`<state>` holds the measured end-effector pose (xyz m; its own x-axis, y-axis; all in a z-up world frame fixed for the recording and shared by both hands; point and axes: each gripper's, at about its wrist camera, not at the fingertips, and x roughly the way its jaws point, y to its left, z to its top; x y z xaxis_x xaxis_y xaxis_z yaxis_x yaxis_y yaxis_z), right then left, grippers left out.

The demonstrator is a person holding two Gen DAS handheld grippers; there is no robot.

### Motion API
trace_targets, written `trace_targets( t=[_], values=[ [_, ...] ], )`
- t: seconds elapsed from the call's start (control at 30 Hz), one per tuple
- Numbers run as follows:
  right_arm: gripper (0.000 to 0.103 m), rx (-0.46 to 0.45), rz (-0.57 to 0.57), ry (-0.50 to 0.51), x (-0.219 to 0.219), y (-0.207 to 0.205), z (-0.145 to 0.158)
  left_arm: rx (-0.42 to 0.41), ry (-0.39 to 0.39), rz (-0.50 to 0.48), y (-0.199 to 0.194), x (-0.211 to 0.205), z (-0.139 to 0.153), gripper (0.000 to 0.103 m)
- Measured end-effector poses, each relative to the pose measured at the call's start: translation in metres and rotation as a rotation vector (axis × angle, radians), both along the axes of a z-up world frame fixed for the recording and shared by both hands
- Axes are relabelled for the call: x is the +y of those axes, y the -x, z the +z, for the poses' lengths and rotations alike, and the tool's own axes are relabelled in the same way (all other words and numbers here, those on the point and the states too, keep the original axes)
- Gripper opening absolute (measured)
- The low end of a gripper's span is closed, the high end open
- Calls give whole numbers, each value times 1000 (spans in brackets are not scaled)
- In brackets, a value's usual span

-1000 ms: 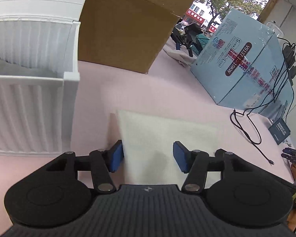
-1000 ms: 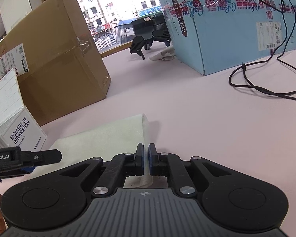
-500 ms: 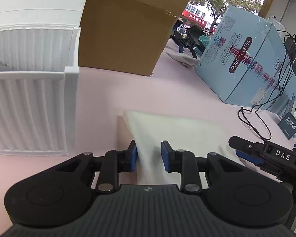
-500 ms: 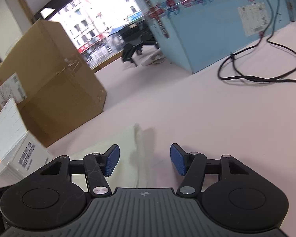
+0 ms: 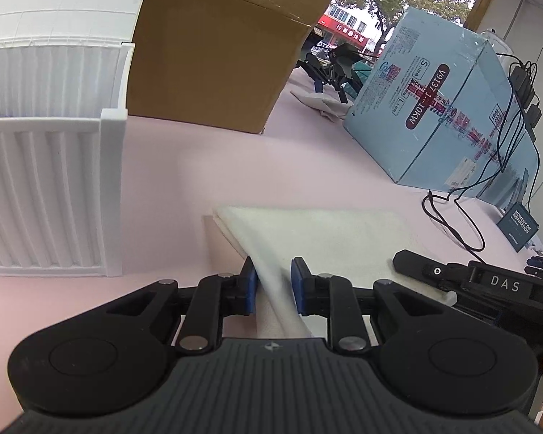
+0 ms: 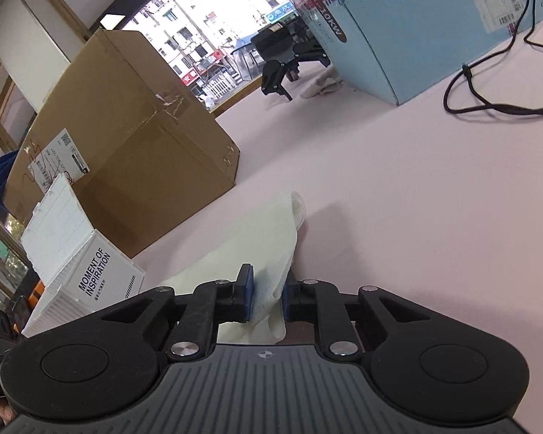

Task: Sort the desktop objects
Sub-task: 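Lift the white napkin off the table with both grippers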

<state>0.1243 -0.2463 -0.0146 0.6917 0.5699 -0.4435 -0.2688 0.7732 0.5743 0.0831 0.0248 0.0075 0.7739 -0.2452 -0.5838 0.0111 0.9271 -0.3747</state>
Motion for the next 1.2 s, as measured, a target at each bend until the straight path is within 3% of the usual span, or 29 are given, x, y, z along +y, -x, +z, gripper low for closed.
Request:
trace_targets(
  t=[0.13,0.37,0.47,0.53,0.93,1.03,1.2],
  values=[
    [7,-65,20,30,6,5,6,-37,-41,13,6,-6,3,16],
    [7,-178,15,12,6,17,17,-200,-155,54,31,-26,15,15],
    [7,-196,24,-24,4,20,20,-214,-149,85,34,-30,16,15],
    [7,-210,13,-21,4,22,21,-222,-192,79,35,-37,15,15],
    [7,-267,28,9,10,30,25,-544,-458,235,79,-80,25,14],
    [7,-284,21,11,10,33,26,-539,-459,249,82,-80,27,14],
    [7,-328,20,-33,10,40,31,-458,-408,240,78,-65,30,14]
  ],
)
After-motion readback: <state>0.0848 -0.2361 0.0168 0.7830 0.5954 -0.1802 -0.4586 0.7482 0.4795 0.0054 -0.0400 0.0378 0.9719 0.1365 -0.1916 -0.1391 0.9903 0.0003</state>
